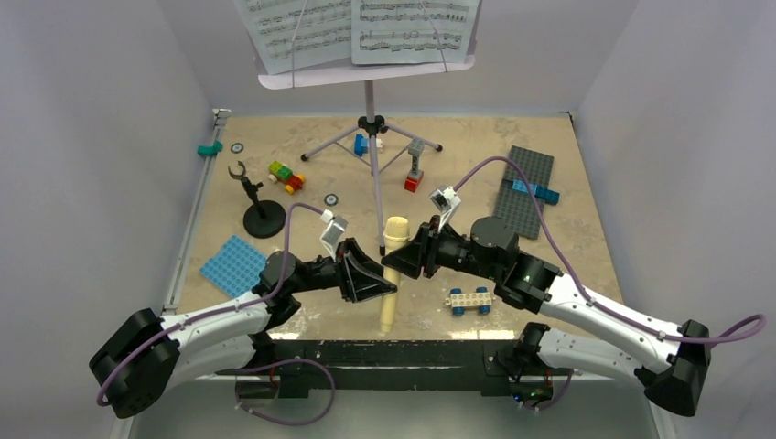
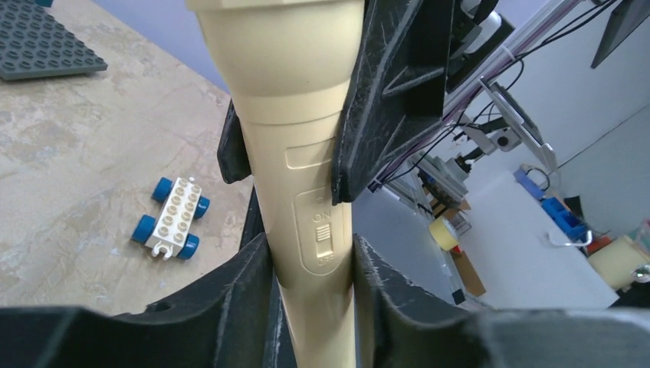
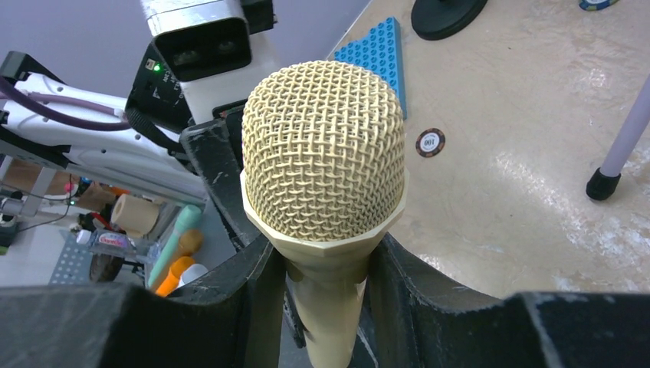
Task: Pack up the instrument practice props
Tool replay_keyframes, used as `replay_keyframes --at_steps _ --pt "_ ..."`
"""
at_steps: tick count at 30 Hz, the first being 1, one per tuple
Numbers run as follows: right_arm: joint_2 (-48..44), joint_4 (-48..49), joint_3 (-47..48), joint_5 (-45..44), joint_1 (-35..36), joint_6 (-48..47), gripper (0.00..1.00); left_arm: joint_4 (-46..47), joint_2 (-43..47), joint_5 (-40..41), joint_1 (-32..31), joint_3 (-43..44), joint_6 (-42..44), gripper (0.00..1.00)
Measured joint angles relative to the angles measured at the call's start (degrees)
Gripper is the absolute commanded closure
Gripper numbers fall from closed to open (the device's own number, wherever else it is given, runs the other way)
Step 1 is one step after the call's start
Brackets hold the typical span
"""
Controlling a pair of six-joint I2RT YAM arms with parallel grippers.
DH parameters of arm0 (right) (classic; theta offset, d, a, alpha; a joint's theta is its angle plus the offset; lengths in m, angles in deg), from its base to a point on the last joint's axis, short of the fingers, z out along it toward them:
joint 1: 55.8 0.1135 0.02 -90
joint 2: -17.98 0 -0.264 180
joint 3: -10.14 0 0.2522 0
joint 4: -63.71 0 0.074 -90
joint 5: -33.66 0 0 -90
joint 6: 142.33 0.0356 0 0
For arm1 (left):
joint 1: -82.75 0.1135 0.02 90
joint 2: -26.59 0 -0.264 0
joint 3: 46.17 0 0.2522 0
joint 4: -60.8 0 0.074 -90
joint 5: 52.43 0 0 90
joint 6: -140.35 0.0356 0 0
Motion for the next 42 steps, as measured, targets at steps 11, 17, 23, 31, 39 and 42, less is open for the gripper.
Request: replay_keyframes --at_steps 11,17,23,31,39,42 --pt "-1.8 -3.4 0.6 -0.1 -0.5 -1.5 0.27 -8.3 6.1 5.2 -0.1 -0.5 2.6 1.0" --pt "-9.6 -9.8 -0.2 -6.1 -0.8 -4.5 0.26 -32.6 22.6 26.7 0.0 -1.1 4.5 1.0" --pt "-13.6 -12.3 -4.5 -8.8 -0.9 -5.7 0.26 -63.7 26.7 52.0 0.7 4.2 -1.0 1.0" --pt "-14.3 -16.2 -6.6 -10.6 -0.9 -7.8 0.26 -88.1 19.0 63.3 11.1 12.5 -12.8 1.0" --pt "-17.7 -17.2 -6.9 -12.2 -0.9 -9.0 0.26 -96.0 19.7 68.5 16.6 13.8 -19.5 1.0" --pt "-18.3 -17.7 -6.9 -12.5 -0.9 -9.4 0.25 -96.5 18.1 68.4 21.7 14.1 -19.9 1.0"
